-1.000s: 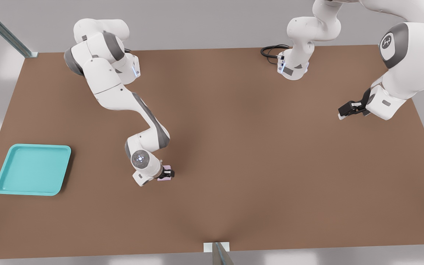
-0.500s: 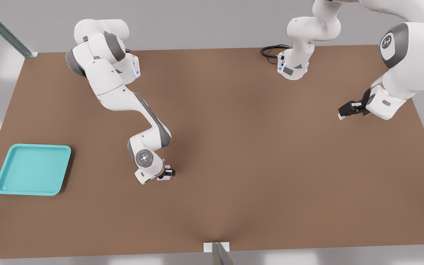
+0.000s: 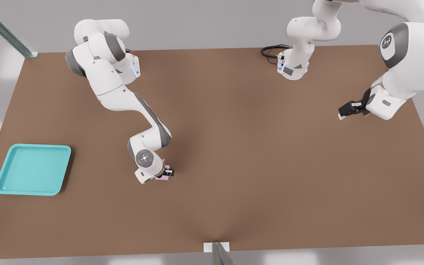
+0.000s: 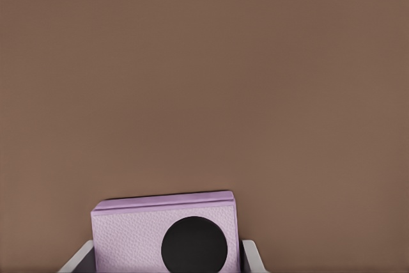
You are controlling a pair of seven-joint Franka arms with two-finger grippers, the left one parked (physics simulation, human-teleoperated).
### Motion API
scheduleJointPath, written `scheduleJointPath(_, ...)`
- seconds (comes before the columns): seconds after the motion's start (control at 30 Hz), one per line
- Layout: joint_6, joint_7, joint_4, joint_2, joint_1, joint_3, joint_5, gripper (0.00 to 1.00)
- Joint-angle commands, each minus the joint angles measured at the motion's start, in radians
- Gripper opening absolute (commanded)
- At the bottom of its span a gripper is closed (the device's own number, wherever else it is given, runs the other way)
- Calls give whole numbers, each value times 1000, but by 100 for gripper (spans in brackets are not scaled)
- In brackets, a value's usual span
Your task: Keep left arm still and place phone on the tray with right arm
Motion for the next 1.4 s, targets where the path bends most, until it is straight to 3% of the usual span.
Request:
scheduleJointPath(0.0, -2, 17, 0, -1, 0, 0, 0, 79)
scheduleJointPath(0.43, -30, 12, 0, -39, -6, 0, 0, 76)
scheduleJointPath(0.77, -28, -103, -121, -176, -89, 0, 0, 75)
scheduleJointPath(1.07, -30, -412, -263, -294, -299, 5, 1, 75)
scheduleJointPath(1.37, -89, -981, -316, -360, -698, 49, 3, 74)
